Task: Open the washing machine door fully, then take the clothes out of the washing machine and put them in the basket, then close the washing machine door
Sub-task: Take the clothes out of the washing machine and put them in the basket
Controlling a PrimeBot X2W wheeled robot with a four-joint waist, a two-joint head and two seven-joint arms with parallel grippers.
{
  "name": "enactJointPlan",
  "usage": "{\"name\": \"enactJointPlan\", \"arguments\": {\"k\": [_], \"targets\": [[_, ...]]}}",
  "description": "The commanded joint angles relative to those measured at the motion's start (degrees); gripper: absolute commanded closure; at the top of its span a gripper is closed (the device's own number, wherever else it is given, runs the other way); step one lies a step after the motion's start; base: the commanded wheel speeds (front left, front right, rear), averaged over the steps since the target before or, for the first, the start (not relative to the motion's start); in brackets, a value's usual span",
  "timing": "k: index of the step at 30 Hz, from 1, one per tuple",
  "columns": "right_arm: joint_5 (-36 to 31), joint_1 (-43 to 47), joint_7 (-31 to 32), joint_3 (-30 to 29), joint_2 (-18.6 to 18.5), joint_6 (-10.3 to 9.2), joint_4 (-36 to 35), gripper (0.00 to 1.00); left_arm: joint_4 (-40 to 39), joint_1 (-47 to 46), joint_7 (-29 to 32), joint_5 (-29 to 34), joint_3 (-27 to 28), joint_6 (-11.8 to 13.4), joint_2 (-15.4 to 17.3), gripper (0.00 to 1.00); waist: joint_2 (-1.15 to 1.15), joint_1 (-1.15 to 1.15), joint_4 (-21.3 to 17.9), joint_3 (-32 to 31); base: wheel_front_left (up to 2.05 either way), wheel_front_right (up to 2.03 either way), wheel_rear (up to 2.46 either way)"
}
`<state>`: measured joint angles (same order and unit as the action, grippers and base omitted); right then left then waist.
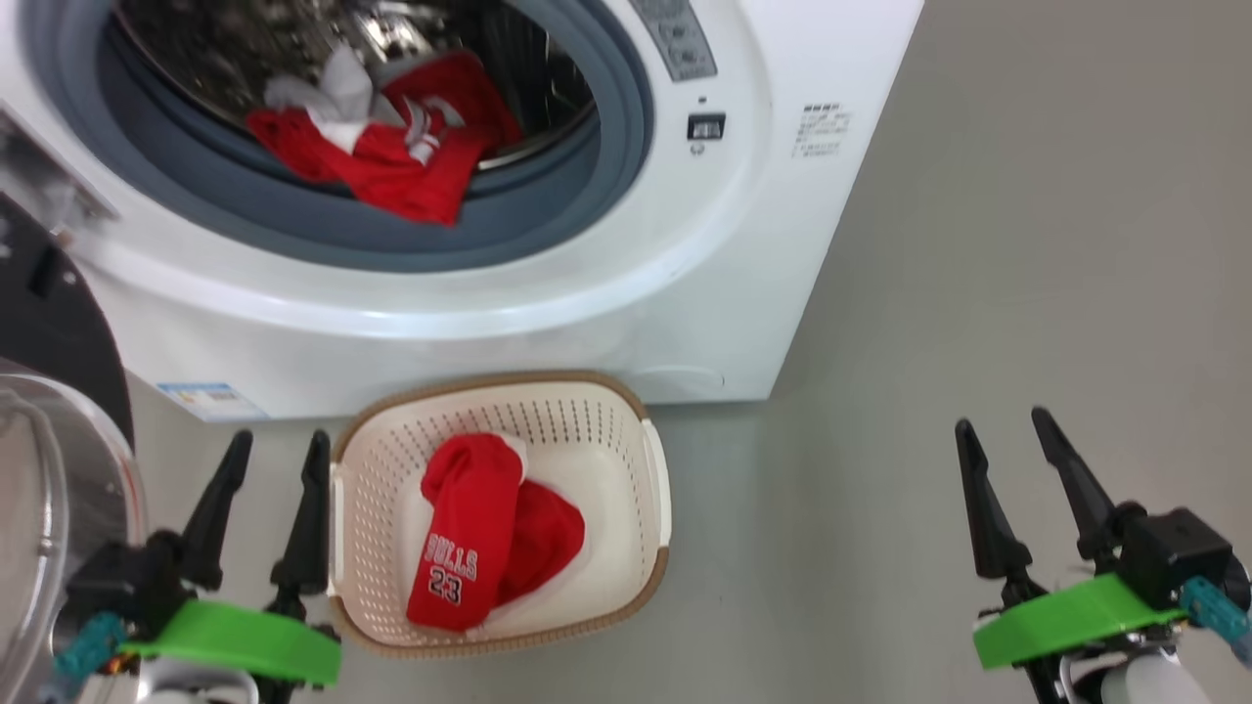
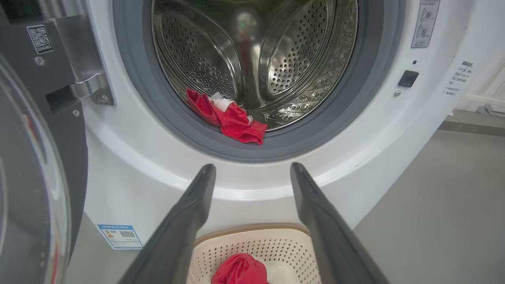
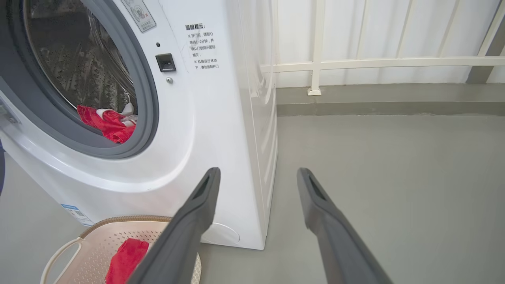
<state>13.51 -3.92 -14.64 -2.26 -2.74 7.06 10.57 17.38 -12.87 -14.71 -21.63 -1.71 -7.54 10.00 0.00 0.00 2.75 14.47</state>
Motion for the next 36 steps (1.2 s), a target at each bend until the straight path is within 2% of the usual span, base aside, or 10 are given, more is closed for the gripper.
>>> {"name": "enactJointPlan", "arguments": {"k": [1, 7, 16, 31, 36], "targets": [[-0.4, 0.6, -0.4, 1.1, -0.1, 0.43, -1.2, 0.00, -1.9, 0.8, -0.3, 0.7, 2.3, 0.1, 1.3, 0.00, 0.00, 0.00, 0.2, -3.5, 0.00, 0.00, 0.00], [-0.2, 4.3, -0.4, 0.4, -0.1, 0.43, -1.4, 0.00, -6.2, 6.3, -0.3, 2.0, 3.9, 0.1, 0.6, 0.00, 0.00, 0.00, -0.4, -6.4, 0.00, 0.00, 0.00], [0.3, 6.8, -0.4, -0.6, -0.1, 0.43, -2.1, 0.00, -11.1, 12.4, -0.3, 3.2, 6.1, 0.1, -0.7, 0.00, 0.00, 0.00, -1.1, -6.8, 0.00, 0.00, 0.00], [0.6, 5.1, -0.4, -0.2, -0.1, 0.43, -2.1, 0.00, -11.2, 10.7, -0.3, 3.6, 5.7, 0.1, -0.6, 0.00, 0.00, 0.00, -1.2, -5.2, 0.00, 0.00, 0.00], [1.2, 3.1, -0.4, 0.5, -0.1, 0.43, -2.3, 0.00, -7.1, 6.5, -0.3, 3.5, 3.5, 0.1, 0.5, 0.00, 0.00, 0.00, -1.4, -2.0, 0.00, 0.00, 0.00]]}}
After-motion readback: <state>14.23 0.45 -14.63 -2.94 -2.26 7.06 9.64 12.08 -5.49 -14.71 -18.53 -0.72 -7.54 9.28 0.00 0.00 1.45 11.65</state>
